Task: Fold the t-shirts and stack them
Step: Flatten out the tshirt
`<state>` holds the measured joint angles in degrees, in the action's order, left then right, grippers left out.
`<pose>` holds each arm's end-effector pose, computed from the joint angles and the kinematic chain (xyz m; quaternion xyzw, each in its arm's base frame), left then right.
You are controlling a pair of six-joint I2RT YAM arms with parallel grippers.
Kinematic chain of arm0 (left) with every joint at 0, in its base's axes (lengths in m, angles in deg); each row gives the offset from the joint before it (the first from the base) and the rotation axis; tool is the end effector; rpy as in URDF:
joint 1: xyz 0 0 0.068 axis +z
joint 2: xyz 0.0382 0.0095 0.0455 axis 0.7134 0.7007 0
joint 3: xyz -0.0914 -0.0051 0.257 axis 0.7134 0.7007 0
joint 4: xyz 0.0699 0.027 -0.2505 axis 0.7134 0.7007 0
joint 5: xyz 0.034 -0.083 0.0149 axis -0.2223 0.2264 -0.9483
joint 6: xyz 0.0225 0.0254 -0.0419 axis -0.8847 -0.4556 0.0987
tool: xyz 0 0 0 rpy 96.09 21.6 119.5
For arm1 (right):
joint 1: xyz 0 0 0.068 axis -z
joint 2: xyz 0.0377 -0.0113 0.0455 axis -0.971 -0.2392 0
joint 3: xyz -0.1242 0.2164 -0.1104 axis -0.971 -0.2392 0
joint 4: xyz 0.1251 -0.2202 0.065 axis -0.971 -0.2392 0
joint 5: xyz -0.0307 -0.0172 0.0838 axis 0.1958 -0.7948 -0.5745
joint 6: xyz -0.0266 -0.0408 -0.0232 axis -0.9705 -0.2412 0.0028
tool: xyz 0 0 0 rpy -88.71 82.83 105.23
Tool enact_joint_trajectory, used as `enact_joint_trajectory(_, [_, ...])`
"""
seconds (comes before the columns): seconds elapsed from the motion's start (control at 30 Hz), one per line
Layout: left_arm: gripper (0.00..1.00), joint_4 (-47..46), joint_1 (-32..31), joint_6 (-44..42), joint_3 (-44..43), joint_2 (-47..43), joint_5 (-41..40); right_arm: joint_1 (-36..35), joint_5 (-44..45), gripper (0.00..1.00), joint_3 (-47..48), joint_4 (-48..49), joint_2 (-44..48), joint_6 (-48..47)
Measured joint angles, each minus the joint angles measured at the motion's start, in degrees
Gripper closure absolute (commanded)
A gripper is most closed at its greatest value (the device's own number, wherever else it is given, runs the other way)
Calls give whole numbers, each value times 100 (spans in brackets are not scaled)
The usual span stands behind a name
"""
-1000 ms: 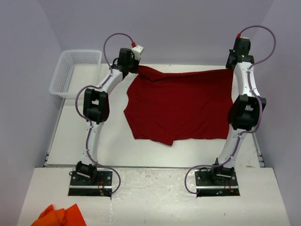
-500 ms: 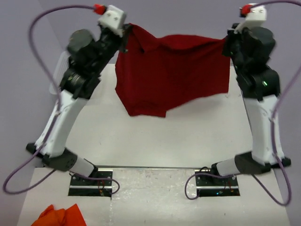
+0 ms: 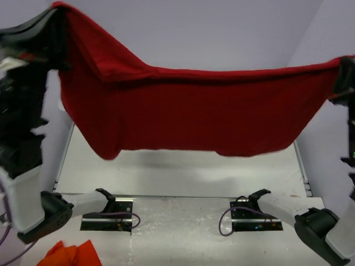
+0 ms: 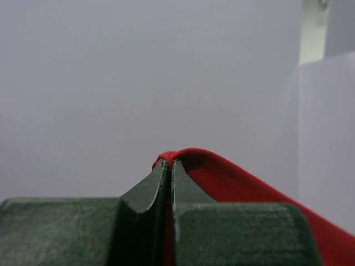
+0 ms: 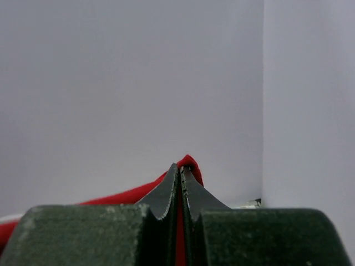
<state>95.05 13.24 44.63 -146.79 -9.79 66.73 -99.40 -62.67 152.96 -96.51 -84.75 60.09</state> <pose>0.0601 -0.0342 0.6729 0.0916 0.3897 -0.1906 0.8963 0.0181 -0.0100 0.6400 0.0832 0.5419 0.0312 0.8358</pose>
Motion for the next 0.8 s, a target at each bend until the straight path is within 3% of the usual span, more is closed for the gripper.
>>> enact_joint_trajectory(0.13, [100,98,2,-214,61,1329,-428,153,136,100,-890,168,-857,-52])
enact_joint_trajectory(0.37, [100,496,461,-461,1329,4103,-238,1165,-466,100,-2500,219,-3217,48])
enact_joint_trajectory(0.53, [100,531,1071,-514,1821,5381,-37,1908,-732,100,-2627,260,-4625,155])
enact_joint_trajectory(0.8, [100,-203,1436,-595,1943,6297,-50,2667,-944,100,-2275,527,-5674,275])
